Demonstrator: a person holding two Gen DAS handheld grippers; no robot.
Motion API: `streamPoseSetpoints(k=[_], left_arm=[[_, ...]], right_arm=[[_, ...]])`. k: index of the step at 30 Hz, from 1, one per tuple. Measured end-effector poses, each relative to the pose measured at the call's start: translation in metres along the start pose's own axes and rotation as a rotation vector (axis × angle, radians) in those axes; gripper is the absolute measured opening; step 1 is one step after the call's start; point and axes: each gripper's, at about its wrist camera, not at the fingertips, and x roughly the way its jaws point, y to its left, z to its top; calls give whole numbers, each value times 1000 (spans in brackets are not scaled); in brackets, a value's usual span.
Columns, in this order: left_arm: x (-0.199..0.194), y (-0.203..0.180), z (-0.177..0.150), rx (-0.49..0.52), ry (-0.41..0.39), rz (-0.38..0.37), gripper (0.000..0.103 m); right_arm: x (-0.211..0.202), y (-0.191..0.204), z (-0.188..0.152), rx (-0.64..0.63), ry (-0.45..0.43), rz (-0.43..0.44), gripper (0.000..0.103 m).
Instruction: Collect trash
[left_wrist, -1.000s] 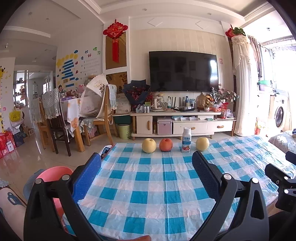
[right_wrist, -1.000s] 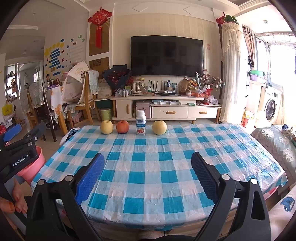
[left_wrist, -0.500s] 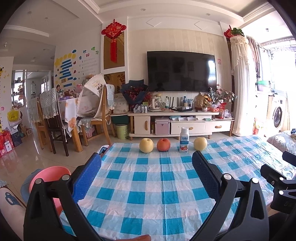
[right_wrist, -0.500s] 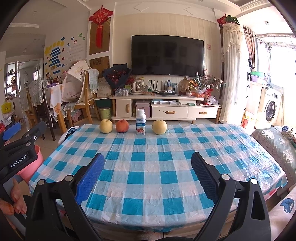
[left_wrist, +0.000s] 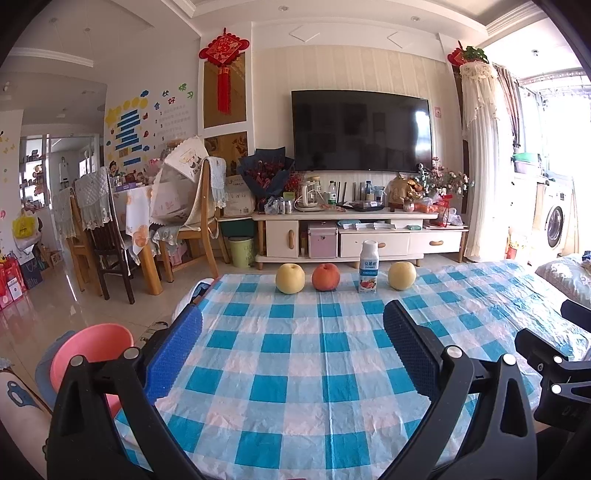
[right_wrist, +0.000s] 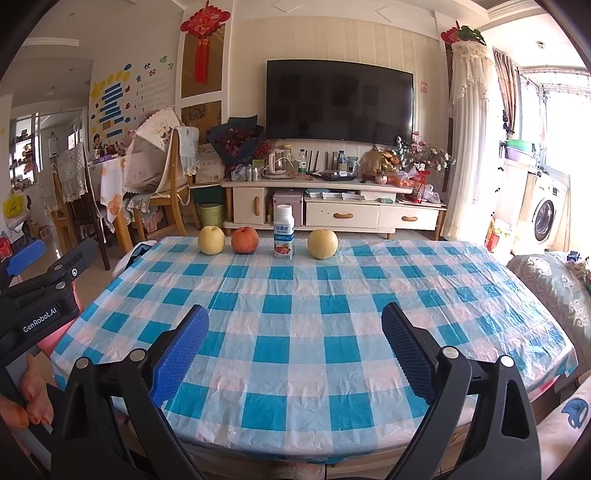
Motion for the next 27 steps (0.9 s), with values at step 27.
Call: streamPoseSetpoints(k=[27], left_arm=[[141,-23,-46,-21,282,-2,99]], right_arm=[[131,-2,7,9,194,56,95]])
